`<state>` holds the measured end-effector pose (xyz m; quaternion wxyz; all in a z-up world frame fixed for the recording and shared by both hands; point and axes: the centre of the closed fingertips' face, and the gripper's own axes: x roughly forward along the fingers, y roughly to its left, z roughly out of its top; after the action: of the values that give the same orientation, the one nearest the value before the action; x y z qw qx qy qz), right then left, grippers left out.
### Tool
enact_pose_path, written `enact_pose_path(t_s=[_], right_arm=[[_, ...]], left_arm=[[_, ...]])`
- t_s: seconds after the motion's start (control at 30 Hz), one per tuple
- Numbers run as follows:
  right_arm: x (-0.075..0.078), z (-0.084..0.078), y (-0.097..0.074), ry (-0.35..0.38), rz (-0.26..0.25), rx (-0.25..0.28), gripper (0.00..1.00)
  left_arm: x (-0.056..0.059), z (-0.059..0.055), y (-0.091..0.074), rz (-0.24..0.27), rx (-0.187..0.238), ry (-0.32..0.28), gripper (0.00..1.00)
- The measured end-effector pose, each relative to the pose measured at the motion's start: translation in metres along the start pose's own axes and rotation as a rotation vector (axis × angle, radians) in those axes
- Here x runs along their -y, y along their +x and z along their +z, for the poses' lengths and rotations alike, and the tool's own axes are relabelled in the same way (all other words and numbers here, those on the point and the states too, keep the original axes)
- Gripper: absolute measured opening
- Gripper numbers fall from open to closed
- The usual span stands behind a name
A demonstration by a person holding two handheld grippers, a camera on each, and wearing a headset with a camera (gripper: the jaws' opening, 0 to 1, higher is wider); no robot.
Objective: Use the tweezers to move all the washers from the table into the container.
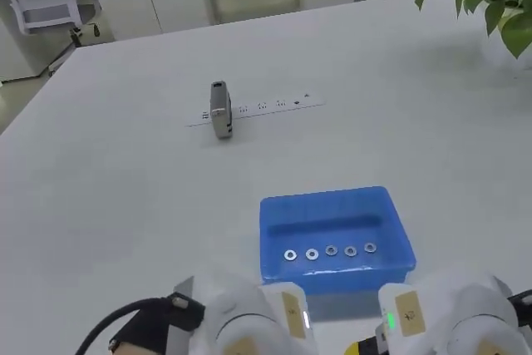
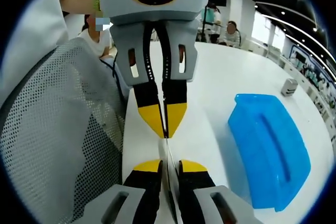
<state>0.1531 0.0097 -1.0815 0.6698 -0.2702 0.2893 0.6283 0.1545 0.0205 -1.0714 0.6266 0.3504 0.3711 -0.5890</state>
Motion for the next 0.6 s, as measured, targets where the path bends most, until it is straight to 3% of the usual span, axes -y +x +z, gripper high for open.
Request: enact_pose_path(t_s=[0.3,0.6], right_arm=[[0.0005,-0.0003,0.0000,0.002,-0.001,-0.001,0.09],[-0.0006,0.0012,-0.0002,0.009,0.005,0.006,0.10]], left_arm=[[0.0024,-0.0090,0.0089,-0.004,-0.042,0.015,0.00],[0.0002,-0.0083,0.0098,-0.005,-0.045,0.011,0.00]])
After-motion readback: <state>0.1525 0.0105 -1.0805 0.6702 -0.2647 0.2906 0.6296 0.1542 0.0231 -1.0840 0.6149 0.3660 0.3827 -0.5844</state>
